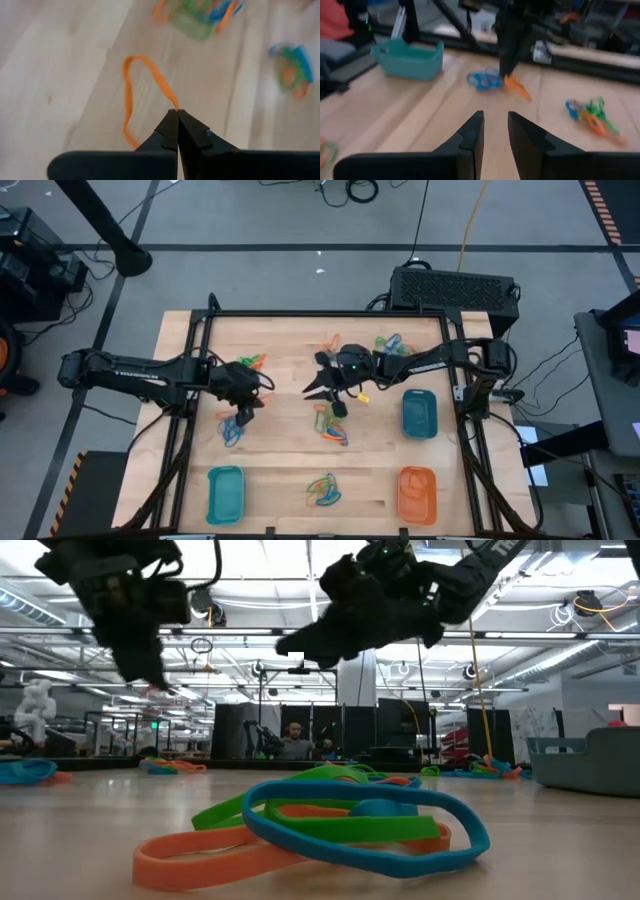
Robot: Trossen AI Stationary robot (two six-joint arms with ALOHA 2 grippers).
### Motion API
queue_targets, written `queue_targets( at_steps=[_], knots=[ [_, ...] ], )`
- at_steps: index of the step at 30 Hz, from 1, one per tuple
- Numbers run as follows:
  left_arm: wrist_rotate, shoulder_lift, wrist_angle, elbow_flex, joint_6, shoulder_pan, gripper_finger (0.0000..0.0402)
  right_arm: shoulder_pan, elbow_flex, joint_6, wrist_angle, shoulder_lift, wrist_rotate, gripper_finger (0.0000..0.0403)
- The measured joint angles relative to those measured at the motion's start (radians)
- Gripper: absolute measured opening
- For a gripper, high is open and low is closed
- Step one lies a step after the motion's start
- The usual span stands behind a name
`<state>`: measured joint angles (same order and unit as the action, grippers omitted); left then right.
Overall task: Sort rubber bands into baskets
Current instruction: Put the orange rubber band into the orange bin
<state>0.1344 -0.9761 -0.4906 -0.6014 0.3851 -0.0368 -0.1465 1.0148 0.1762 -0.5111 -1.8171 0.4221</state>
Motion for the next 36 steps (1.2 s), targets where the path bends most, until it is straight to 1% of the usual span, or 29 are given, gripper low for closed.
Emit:
queue_targets(
  at_steps=[3, 6, 7, 10, 12, 16, 19, 23, 27, 31, 36],
  knots=[
    [0.008, -0.005, 0.080, 0.000, -0.019, 0.000, 0.0001, 0.014, 0.021, -0.008, -0.064, -0.036, -0.007, 0.0080],
    [0.017, -0.010, 0.131, 0.000, -0.034, 0.000, 0.0001, 0.031, 0.069, 0.016, -0.056, -0.061, -0.012, 0.0086],
    [0.018, -0.009, 0.150, 0.000, -0.034, 0.000, 0.0001, 0.039, 0.086, 0.033, -0.037, -0.069, -0.020, 0.0092],
    [0.019, -0.009, 0.191, 0.000, -0.037, 0.000, 0.0001, 0.065, 0.142, 0.090, 0.019, -0.107, -0.093, 0.0120],
    [0.019, -0.009, 0.214, 0.000, -0.049, 0.000, 0.0000, 0.077, 0.177, 0.115, 0.041, -0.130, -0.125, 0.0140],
    [0.033, -0.009, 0.223, 0.000, -0.052, 0.000, 0.0000, 0.087, 0.224, 0.131, 0.046, -0.149, -0.134, 0.0171],
    [0.050, -0.009, 0.224, 0.000, -0.052, 0.006, 0.0000, 0.089, 0.231, 0.155, 0.052, -0.157, -0.134, 0.0181],
    [0.053, -0.009, 0.234, 0.000, -0.054, 0.014, 0.0000, 0.089, 0.232, 0.186, 0.059, -0.159, -0.133, 0.0180],
    [0.062, -0.009, 0.257, 0.000, -0.058, 0.013, 0.0000, 0.089, 0.233, 0.199, 0.062, -0.161, -0.134, 0.0168],
    [0.071, -0.009, 0.284, 0.000, -0.061, 0.013, 0.0000, 0.089, 0.233, 0.203, 0.067, -0.161, -0.133, 0.0149],
    [0.072, -0.009, 0.277, 0.000, -0.061, 0.013, 0.0000, 0.089, 0.232, 0.204, 0.071, -0.161, -0.133, 0.0113]
  ],
)
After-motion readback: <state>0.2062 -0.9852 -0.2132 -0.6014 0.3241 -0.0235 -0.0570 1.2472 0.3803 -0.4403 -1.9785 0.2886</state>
